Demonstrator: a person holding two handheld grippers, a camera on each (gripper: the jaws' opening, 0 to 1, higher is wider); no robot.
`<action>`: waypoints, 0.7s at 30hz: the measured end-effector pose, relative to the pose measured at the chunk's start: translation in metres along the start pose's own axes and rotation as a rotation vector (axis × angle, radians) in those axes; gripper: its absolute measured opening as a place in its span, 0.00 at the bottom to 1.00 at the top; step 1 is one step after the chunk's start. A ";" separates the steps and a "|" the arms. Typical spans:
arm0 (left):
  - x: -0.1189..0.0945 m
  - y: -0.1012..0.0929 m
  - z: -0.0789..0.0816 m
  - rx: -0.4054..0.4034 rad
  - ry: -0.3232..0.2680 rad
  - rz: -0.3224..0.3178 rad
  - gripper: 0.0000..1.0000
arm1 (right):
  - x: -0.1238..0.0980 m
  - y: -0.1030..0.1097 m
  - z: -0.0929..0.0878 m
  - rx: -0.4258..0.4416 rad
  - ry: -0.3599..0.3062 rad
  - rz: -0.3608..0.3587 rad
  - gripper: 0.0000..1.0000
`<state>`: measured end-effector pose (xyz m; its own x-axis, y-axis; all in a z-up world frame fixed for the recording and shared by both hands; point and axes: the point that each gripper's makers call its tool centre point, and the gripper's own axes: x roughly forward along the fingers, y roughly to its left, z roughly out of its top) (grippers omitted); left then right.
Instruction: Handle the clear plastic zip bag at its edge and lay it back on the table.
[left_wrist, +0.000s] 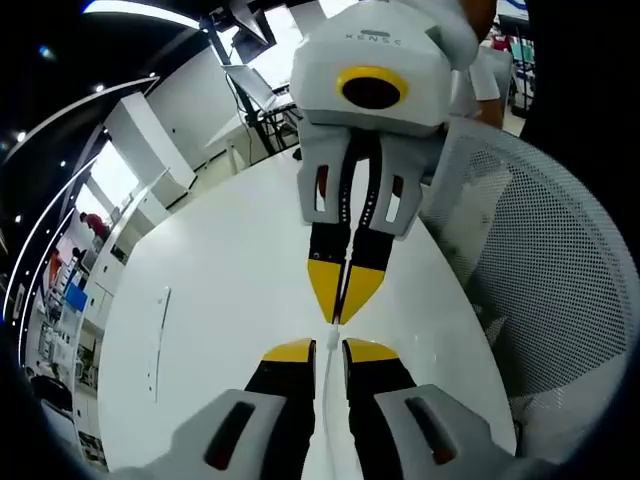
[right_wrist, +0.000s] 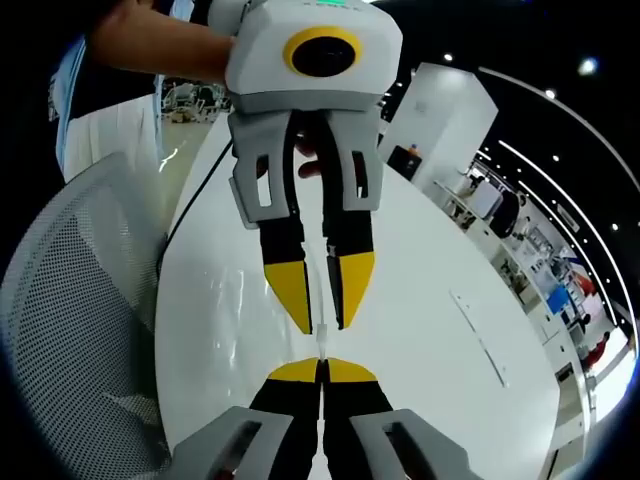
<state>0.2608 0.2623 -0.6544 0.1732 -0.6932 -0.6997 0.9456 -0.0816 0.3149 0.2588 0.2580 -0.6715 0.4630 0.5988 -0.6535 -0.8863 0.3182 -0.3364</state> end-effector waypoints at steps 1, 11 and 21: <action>0.001 0.000 0.001 0.002 0.001 -0.002 0.08 | 0.000 0.000 0.000 0.000 0.001 0.001 0.00; 0.008 -0.008 -0.001 0.044 0.030 -0.023 0.03 | 0.001 0.005 0.001 0.002 0.021 0.015 0.00; 0.012 -0.010 -0.004 0.072 0.047 -0.029 0.02 | 0.004 0.005 -0.003 0.005 0.029 0.016 0.00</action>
<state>0.2542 0.2582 -0.6687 0.1606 -0.6556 -0.7379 0.9283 -0.1537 0.3387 0.2566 0.2597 -0.6783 0.4480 0.5820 -0.6787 -0.8937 0.3124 -0.3220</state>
